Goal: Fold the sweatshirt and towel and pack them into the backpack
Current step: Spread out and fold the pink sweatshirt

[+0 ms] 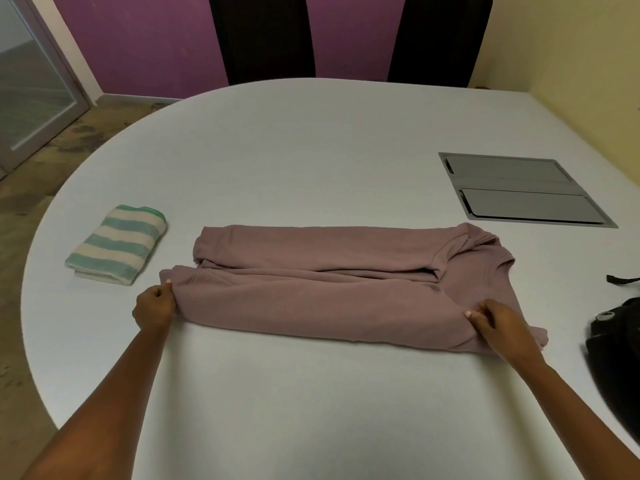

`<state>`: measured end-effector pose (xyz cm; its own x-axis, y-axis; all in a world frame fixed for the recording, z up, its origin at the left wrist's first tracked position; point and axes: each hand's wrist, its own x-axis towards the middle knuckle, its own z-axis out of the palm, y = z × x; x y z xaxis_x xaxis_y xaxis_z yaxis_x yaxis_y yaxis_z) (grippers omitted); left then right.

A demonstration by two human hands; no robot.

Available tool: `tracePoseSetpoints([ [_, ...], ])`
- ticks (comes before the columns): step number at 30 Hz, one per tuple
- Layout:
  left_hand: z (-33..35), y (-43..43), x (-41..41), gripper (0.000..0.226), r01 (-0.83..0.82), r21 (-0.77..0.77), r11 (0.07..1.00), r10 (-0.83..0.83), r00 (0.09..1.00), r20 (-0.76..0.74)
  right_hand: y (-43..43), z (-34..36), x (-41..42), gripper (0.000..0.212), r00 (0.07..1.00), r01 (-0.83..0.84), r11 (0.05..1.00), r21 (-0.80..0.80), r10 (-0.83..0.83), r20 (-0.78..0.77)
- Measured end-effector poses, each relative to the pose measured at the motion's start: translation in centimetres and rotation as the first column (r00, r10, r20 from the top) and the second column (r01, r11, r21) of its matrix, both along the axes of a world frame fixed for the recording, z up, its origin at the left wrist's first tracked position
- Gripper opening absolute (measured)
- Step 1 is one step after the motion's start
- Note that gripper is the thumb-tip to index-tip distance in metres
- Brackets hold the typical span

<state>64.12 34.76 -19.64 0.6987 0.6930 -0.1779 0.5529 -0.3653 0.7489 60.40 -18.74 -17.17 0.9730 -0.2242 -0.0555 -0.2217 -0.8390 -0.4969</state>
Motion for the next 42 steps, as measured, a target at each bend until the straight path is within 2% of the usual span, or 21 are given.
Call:
tracePoseSetpoints([
  [2, 0.2, -0.2, 0.2, 0.051, -0.029, -0.048, 0.998, 0.030, 1.000, 0.010, 1.1, -0.3, 0.4, 0.019, 0.997, -0.066, 0.997, -0.046, 0.068, 0.043],
  [4, 0.6, -0.5, 0.4, 0.054, -0.049, -0.113, 0.992, 0.053, 0.998, 0.039, 2.5, -0.5, 1.2, 0.025, 0.995, -0.088, 0.995, -0.040, 0.089, 0.046],
  [6, 0.9, -0.7, 0.6, 0.049, -0.020, -0.146, 0.989, 0.034, 0.995, 0.091, 3.9, -0.6, 2.2, 0.033, 0.997, -0.072, 0.997, -0.006, 0.072, 0.018],
  [9, 1.3, -0.6, 0.7, 0.045, 0.045, -0.135, 0.990, -0.029, 0.993, 0.117, 5.0, -0.9, 3.5, 0.046, 0.997, 0.005, 1.000, 0.001, -0.005, -0.082],
  [13, 1.2, 0.0, 1.6, 0.048, 0.091, -0.053, 0.994, -0.087, 0.993, 0.074, 5.1, -0.7, 5.0, 0.040, 0.970, 0.108, 0.993, 0.048, -0.095, -0.222],
  [16, 1.5, -0.1, 2.6, 0.034, 0.096, -0.029, 0.995, -0.093, 0.992, 0.084, 4.8, -0.6, 5.8, 0.038, 0.987, 0.090, 0.990, 0.110, -0.075, -0.140],
  [18, 1.6, -0.3, 3.2, 0.030, 0.059, -0.034, 0.998, -0.055, 0.992, 0.114, 4.6, -0.2, 6.1, 0.027, 0.996, 0.080, 0.990, 0.118, -0.077, -0.034],
  [20, 1.5, -0.2, 3.6, 0.029, 0.010, -0.023, 1.000, -0.007, 0.992, 0.127, 4.4, 0.1, 6.2, 0.019, 0.996, 0.077, 0.992, 0.101, -0.082, 0.046],
  [23, 1.0, 0.2, 3.7, 0.030, -0.028, 0.017, 0.999, 0.026, 0.994, 0.104, 3.9, -0.1, 6.6, 0.020, 0.993, 0.099, 0.994, 0.051, -0.102, 0.059],
  [28, -0.7, 0.0, 4.0, 0.031, -0.070, 0.039, 0.997, 0.069, 0.997, 0.032, 3.9, -2.1, 6.9, 0.023, 0.990, 0.130, 0.991, -0.044, -0.132, -0.046],
  [31, -1.0, -0.2, 4.5, 0.031, -0.083, 0.032, 0.996, 0.081, 0.996, 0.043, 3.9, -3.6, 6.9, 0.023, 0.987, 0.120, 0.984, -0.134, -0.133, -0.095],
  [36, -0.3, -1.2, 4.5, 0.028, -0.083, 0.081, 0.993, 0.076, 0.994, 0.082, 4.0, -3.6, 7.0, 0.023, 0.984, 0.116, 0.979, -0.167, -0.137, -0.118],
  [37, -0.2, -1.2, 4.3, 0.027, -0.061, 0.124, 0.990, 0.048, 0.993, 0.109, 4.0, -3.4, 7.0, 0.020, 0.987, 0.111, 0.981, -0.158, -0.128, -0.099],
  [39, -0.2, -0.7, 3.8, 0.026, 0.072, 0.259, 0.963, -0.117, 0.980, 0.160, 3.9, -2.9, 6.7, 0.019, 0.996, 0.090, 0.986, -0.140, -0.093, -0.014],
  [42, -0.2, 0.8, 3.5, 0.027, 0.367, 0.377, 0.850, -0.427, 0.900, 0.086, 4.2, -2.2, 6.2, 0.027, 0.990, -0.046, 0.983, -0.179, 0.069, 0.123],
])
